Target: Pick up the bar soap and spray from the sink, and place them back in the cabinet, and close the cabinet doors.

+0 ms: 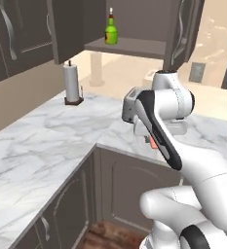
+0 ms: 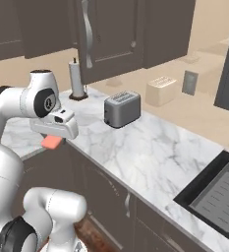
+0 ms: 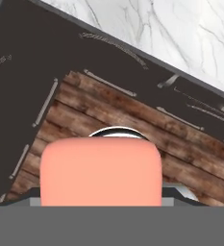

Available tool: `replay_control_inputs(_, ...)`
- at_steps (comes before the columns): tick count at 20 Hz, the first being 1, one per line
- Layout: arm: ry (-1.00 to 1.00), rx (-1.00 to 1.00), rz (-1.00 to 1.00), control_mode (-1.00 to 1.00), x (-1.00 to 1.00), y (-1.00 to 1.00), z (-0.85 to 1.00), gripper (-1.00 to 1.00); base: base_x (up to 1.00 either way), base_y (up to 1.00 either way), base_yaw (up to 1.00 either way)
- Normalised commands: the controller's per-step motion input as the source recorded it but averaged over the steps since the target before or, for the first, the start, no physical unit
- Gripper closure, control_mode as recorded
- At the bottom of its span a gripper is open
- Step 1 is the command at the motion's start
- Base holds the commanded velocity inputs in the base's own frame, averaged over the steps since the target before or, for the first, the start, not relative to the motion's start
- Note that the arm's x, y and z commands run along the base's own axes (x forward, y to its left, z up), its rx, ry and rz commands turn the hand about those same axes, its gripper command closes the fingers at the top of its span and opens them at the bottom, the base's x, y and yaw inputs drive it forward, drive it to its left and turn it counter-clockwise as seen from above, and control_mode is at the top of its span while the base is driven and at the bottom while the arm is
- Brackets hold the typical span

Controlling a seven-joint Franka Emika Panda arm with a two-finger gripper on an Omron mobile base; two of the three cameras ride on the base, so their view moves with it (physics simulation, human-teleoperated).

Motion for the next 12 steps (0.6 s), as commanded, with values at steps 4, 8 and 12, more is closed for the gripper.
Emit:
replay_control_inputs(4,0.0,0.0,0.0,1.0,0.0,0.0,0.0,1.0,0.42,0.16,-0.16)
replay_control_inputs(8,0.0,0.0,0.0,1.0,0.0,0.0,0.0,1.0,0.21,0.35,-0.11)
replay_control_inputs(12,0.0,0.0,0.0,1.0,0.0,0.0,0.0,1.0,0.39,0.42,-0.08)
